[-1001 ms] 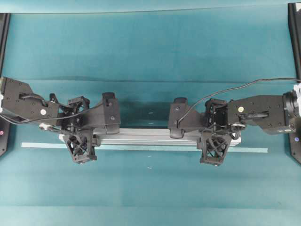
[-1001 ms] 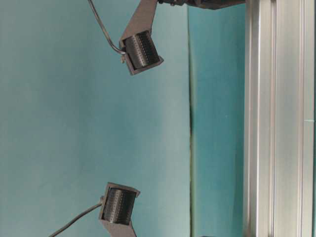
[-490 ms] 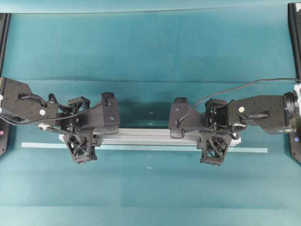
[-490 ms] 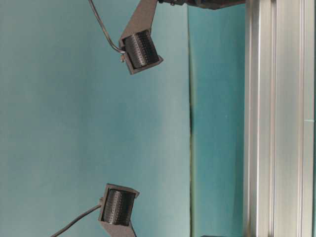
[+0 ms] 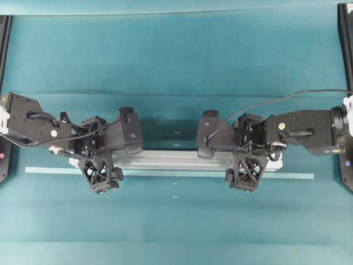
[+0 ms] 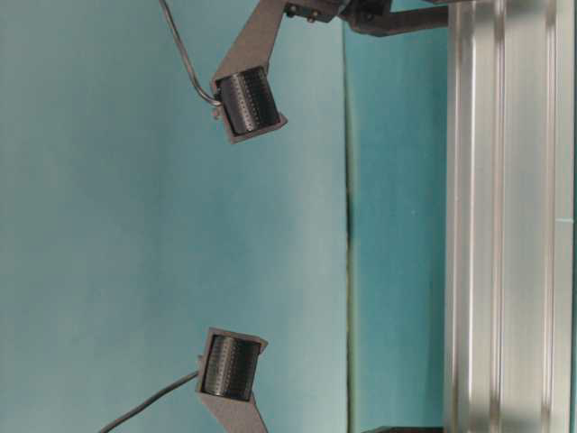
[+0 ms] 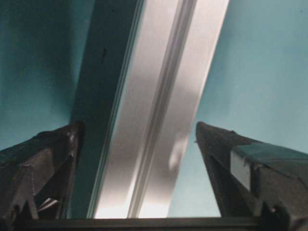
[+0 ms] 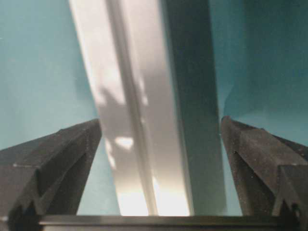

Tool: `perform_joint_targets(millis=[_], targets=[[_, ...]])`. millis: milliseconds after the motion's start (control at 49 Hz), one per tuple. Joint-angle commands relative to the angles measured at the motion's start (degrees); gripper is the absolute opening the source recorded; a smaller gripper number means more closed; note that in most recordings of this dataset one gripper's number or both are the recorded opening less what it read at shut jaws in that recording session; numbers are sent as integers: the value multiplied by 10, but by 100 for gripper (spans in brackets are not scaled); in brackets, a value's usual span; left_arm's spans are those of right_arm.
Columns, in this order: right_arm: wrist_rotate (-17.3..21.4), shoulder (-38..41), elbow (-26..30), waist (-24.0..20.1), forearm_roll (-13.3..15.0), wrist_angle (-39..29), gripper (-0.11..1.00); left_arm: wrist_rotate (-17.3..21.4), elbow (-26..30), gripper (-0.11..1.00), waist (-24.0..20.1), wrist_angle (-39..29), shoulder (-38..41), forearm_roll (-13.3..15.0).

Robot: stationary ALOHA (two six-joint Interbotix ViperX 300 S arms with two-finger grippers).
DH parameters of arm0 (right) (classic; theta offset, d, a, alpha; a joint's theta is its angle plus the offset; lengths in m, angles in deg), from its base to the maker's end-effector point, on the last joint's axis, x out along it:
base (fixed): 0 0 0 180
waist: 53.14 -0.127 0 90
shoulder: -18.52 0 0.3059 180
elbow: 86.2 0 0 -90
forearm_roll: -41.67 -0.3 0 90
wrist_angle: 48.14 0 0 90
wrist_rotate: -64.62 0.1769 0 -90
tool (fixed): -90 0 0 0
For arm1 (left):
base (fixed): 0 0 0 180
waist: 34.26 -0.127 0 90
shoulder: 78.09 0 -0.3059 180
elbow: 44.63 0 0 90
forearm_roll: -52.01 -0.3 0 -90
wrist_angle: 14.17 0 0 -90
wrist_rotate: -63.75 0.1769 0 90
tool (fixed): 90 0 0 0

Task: Lift the metal rail with both hands.
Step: 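Lower the rail onto the table and open both grippers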

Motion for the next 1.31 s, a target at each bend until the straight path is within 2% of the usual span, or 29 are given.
perform_joint_targets(millis=[0, 306, 572, 939, 1164, 1287], targets=[[-1, 2, 1, -1, -1, 3, 99, 1, 4, 91, 1, 7, -5, 1], [-1, -43, 2, 8, 2, 1, 99, 10, 4, 91, 2, 5, -25, 1], [-1, -138, 0, 30, 2, 0, 99, 45, -4, 91, 1, -12, -118, 1], [2, -270, -18, 40, 2, 11, 99, 47, -36, 91, 1, -10, -261, 1], [4, -346, -48, 40, 2, 62, 99, 50, -59, 91, 1, -6, -341, 1], [4, -396, -74, 40, 2, 119, 99, 51, -68, 91, 1, 2, -376, 1]])
